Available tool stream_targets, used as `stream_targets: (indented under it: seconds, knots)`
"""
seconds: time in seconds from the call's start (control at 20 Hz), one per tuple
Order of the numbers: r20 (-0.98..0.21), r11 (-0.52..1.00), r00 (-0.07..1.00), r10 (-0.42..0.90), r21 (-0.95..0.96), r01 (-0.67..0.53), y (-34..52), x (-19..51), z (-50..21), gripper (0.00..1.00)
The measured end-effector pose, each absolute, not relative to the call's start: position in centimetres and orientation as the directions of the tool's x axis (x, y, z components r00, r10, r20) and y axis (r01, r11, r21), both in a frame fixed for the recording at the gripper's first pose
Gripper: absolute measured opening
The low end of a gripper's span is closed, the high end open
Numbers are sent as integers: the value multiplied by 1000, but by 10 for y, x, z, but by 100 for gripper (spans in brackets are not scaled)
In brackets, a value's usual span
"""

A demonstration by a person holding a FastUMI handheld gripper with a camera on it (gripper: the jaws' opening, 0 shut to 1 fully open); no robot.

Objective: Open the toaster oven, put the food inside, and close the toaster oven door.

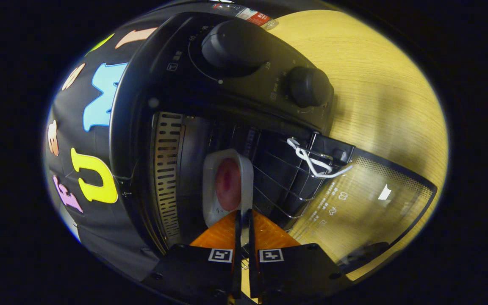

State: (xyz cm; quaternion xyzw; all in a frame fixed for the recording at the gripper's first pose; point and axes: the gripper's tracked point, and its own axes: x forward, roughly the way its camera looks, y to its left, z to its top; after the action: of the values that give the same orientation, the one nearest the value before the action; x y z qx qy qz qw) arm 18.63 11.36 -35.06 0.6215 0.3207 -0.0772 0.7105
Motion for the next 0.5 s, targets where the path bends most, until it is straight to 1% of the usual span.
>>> stream_targets:
  seconds: [0.25,0.45,0.5]
  knots:
    - [-526,176,780,340,850,497,125,186,-345,14]
    - [-507,177,780,367,861,477,129,173,-330,59]
    - [-504,177,783,366,863,473,130,168,-326,67]
